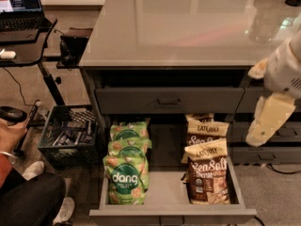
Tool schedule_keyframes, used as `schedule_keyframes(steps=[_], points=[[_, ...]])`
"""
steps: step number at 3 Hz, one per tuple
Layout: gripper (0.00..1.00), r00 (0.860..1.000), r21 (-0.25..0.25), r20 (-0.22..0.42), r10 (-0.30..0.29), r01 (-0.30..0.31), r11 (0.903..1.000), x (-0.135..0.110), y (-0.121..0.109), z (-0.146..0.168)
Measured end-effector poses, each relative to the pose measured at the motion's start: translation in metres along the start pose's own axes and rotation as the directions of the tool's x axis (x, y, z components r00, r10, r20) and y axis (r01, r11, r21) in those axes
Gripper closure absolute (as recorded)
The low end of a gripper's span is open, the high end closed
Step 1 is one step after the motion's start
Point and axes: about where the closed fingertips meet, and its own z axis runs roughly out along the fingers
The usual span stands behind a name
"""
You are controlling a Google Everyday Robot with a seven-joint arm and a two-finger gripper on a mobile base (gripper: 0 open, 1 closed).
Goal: Pick brown chip bag from middle drawer and place on counter
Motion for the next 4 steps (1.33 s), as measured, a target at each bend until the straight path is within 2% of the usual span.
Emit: schedule_keyframes(steps=[1,2,4], points=[[0.0,0.998,-0.043,0.061,0.022,-0.019,0.9989,0.023,0.002,0.052],[0.0,0.992,-0.064,0.12,0.03,-0.023,0.9977,0.045,0.0,0.099],[0.0,0.985,-0.116,0.167,0.041,-0.022,0.993,0.079,-0.003,0.177]])
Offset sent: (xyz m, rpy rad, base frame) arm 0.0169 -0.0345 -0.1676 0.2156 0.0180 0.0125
